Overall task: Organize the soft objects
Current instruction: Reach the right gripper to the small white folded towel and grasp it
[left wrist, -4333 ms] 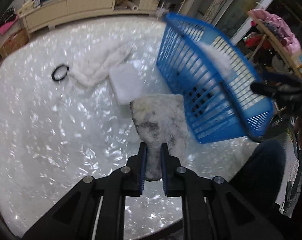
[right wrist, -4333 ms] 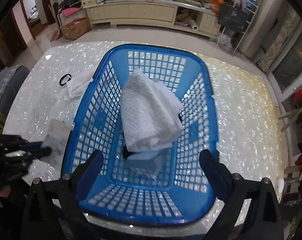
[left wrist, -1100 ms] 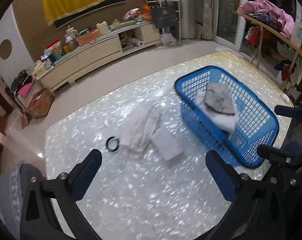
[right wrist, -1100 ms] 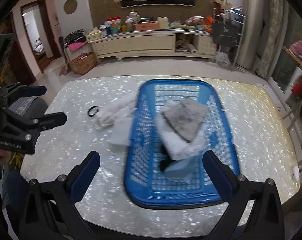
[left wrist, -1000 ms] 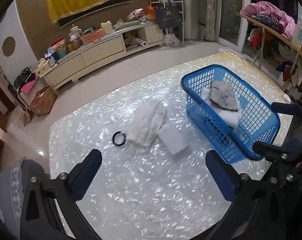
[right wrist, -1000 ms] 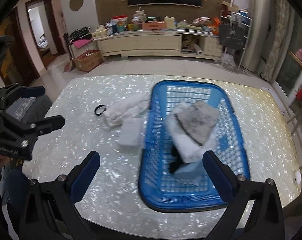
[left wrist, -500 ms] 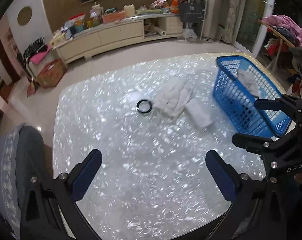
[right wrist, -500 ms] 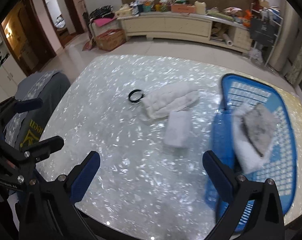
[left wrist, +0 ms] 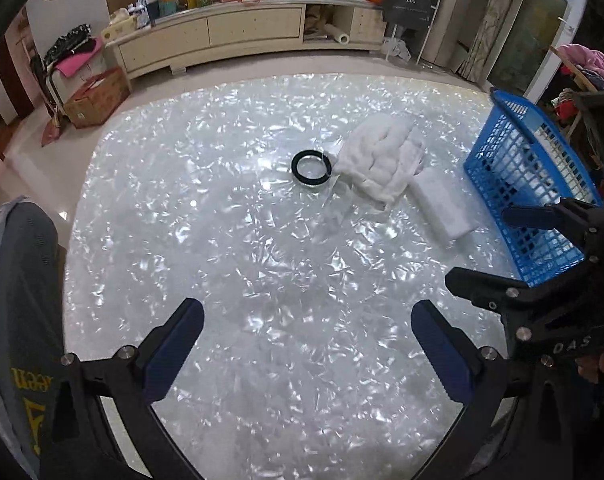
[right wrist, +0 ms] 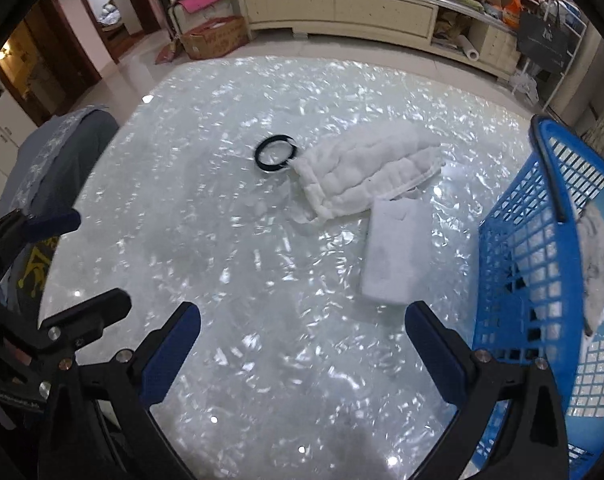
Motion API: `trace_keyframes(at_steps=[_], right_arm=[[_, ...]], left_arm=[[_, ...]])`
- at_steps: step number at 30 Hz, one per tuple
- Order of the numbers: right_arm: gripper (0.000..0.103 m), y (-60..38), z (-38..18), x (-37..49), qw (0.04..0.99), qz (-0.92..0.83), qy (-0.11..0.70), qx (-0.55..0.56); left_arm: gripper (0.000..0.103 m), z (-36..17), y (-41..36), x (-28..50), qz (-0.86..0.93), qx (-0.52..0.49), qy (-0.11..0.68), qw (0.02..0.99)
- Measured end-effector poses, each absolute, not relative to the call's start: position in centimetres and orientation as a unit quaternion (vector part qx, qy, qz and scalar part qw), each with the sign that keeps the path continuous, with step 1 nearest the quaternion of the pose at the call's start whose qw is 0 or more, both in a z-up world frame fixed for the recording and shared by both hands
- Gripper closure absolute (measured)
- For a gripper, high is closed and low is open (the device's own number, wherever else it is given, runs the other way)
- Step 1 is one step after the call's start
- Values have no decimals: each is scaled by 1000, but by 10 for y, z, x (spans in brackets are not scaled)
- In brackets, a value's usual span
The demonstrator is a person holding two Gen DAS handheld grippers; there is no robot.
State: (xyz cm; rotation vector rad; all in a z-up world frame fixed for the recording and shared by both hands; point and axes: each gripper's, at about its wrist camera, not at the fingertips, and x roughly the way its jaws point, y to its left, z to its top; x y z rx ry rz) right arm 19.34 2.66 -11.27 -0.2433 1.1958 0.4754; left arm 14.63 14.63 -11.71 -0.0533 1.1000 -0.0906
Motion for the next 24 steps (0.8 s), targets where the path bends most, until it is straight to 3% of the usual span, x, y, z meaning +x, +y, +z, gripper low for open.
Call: trace_keyframes(at_steps=[15, 22, 24], right_arm=[[5, 13, -167, 249, 792, 135, 582, -124], [22, -1, -186, 265, 784, 123, 601, -95], [35, -3, -185, 265, 788, 120, 597, -93]], left_arm=[[0, -152, 153, 195, -53, -36, 532, 845], [0, -153, 153, 198, -58, -30, 528, 847], [0, -152, 154, 197, -60, -33, 526, 848]])
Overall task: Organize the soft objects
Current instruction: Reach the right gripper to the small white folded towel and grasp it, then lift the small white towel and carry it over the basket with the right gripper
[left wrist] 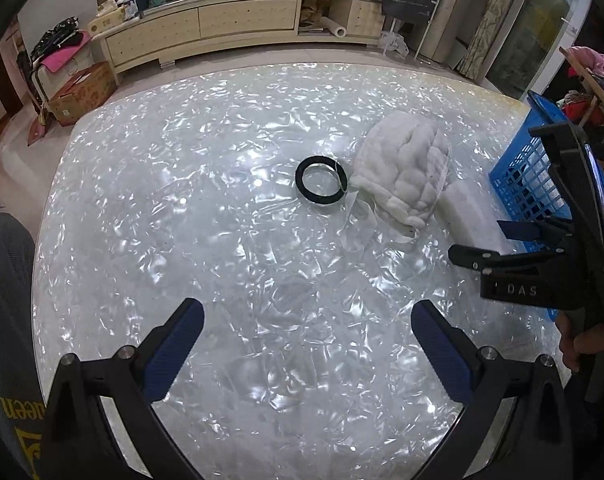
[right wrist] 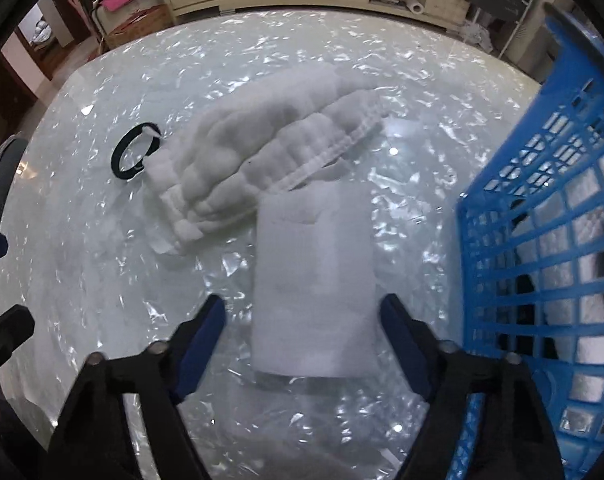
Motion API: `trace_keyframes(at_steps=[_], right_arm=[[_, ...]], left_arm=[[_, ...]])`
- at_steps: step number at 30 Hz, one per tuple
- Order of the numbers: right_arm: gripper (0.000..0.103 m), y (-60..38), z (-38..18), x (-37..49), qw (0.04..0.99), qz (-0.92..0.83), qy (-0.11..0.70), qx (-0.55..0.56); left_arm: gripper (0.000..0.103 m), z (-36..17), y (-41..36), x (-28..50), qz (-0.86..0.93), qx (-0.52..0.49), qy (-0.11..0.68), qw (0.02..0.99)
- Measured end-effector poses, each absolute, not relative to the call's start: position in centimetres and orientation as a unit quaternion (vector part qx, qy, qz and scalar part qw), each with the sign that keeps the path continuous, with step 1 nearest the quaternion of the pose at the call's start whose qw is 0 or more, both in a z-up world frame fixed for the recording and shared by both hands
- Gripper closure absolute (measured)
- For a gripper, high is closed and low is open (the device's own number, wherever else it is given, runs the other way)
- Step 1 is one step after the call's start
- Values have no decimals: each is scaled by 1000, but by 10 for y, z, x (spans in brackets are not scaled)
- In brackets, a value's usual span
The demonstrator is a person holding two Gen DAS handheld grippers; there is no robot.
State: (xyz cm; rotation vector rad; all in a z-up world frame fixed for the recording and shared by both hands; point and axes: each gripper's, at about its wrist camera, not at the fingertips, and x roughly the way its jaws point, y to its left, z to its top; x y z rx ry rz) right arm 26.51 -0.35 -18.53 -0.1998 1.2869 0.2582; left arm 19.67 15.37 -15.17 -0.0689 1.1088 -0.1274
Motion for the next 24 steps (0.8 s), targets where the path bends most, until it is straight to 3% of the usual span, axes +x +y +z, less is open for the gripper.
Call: trace_keyframes(at_steps=[2, 7, 24], right_arm=[[48, -7, -183, 264, 788, 121, 596, -91], [54, -14, -180, 254, 784, 131, 599, -93], [54, -53, -69, 170, 807, 217, 546, -64]], left_arm=[[0, -150, 155, 196, -61, -35, 525, 848], [0, -138, 153, 186, -67, -38, 515, 854], [0, -77, 106, 163, -99, 7, 486, 868]])
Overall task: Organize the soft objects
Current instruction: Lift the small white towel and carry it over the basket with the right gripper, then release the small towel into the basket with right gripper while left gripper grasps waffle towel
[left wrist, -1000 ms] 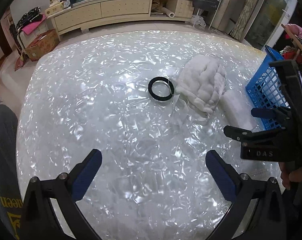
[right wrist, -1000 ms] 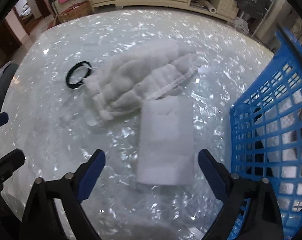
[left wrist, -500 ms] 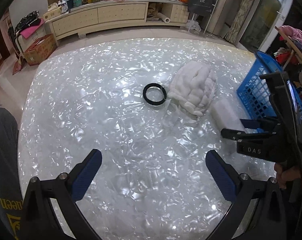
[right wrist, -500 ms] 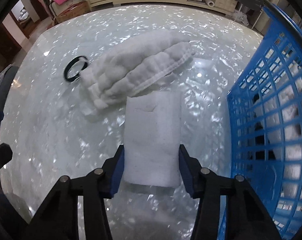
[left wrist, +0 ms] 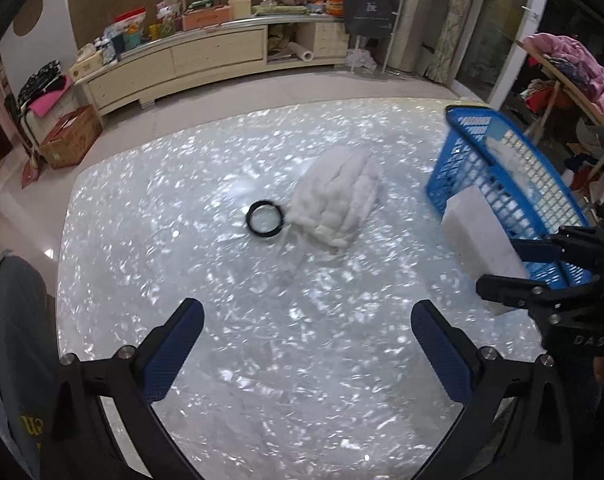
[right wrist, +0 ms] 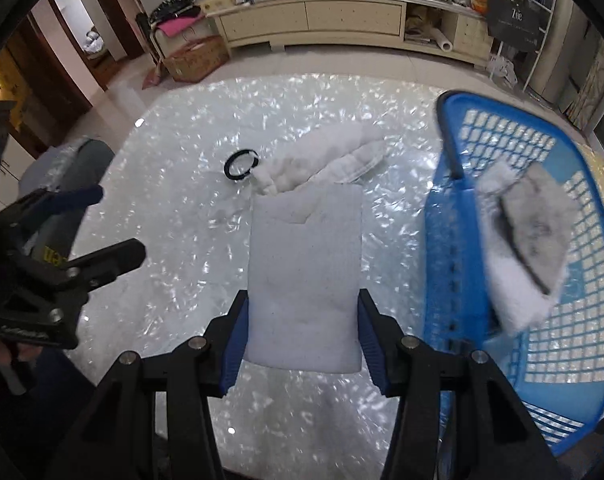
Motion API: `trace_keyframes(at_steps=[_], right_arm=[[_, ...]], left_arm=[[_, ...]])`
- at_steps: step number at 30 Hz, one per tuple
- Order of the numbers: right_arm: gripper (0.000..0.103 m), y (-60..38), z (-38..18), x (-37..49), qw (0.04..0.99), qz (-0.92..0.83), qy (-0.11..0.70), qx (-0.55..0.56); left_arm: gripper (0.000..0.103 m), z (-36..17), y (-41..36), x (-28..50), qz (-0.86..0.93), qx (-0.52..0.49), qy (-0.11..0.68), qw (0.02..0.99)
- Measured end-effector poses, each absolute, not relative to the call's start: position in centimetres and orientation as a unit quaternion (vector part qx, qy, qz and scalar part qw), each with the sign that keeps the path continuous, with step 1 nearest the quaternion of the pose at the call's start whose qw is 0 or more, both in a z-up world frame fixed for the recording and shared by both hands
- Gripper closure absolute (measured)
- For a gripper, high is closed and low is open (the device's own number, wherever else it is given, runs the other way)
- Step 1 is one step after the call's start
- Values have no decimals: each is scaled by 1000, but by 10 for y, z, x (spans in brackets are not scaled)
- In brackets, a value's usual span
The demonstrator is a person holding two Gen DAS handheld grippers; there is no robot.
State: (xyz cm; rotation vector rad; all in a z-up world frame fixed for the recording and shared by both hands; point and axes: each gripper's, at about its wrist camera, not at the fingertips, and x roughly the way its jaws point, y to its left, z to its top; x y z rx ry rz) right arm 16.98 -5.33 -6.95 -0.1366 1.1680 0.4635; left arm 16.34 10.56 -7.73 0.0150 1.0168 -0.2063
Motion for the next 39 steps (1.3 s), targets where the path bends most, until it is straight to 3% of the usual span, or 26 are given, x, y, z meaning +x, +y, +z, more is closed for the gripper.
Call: trace_keyframes(at_steps=[20, 39], right_arm=[[54, -152, -43, 178, 839, 171, 515, -24], [54, -190, -40, 165, 837, 127, 532, -4]], left_arm=[[0, -60, 42, 214, -146, 72, 471, 867], [0, -141, 36, 310, -164, 110, 510, 837]])
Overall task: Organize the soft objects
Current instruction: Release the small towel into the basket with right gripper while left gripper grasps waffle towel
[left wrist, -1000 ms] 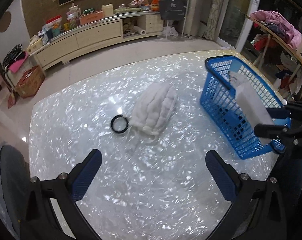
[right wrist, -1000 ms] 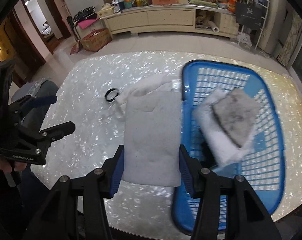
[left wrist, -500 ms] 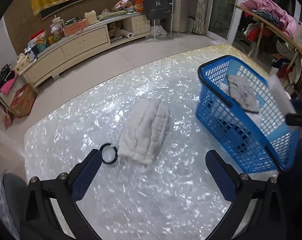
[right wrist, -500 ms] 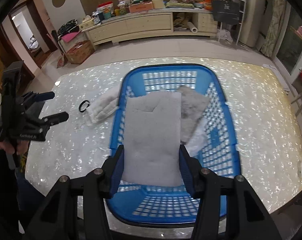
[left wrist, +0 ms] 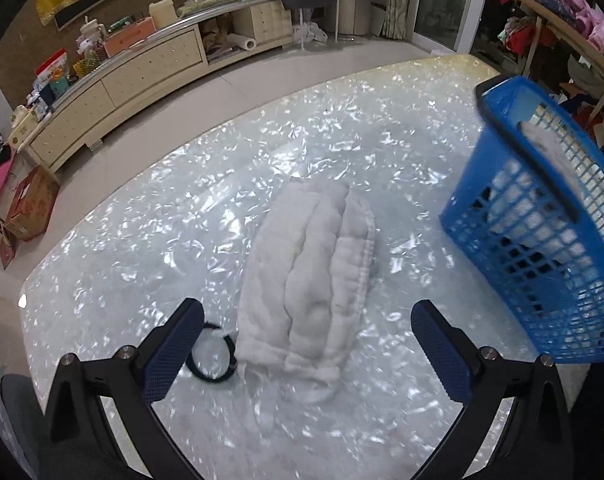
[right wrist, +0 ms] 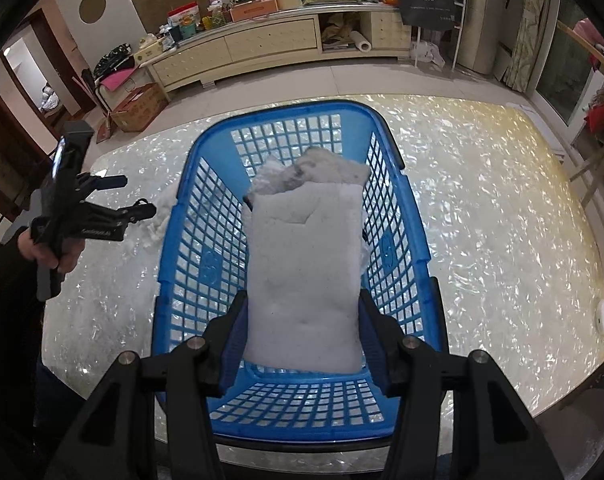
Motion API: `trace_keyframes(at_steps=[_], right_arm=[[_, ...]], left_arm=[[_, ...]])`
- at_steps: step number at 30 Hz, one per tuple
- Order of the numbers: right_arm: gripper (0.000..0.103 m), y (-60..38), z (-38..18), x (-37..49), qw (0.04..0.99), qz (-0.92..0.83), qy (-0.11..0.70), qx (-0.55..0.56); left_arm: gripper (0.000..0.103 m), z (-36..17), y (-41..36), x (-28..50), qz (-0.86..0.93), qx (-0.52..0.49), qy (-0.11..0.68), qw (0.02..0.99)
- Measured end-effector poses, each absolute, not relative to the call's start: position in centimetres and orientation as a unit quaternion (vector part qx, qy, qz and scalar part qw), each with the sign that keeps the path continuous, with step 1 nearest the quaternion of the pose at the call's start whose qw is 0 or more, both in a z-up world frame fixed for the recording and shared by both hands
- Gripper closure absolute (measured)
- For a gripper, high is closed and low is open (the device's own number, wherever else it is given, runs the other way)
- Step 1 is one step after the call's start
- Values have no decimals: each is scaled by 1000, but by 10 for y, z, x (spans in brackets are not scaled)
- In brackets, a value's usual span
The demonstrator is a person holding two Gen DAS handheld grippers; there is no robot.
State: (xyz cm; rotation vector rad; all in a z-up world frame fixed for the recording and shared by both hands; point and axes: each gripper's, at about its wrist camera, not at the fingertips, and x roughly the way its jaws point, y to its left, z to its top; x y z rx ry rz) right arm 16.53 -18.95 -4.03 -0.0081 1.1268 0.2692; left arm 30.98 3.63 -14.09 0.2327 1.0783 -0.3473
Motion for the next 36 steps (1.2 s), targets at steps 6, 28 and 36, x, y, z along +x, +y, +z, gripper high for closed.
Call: trace_keyframes(at_steps=[6, 28, 36], right_arm=[[54, -189, -42, 171, 834, 122, 537, -2], [51, -156, -56, 221, 828, 131, 544, -27], [50, -146, -80, 232, 811, 107, 572, -56]], left_arm=[[0, -168, 35, 334, -172, 123, 520, 828], [76, -191, 24, 354, -229, 102, 529, 811], [77, -157, 29, 327, -225, 86, 504, 829]])
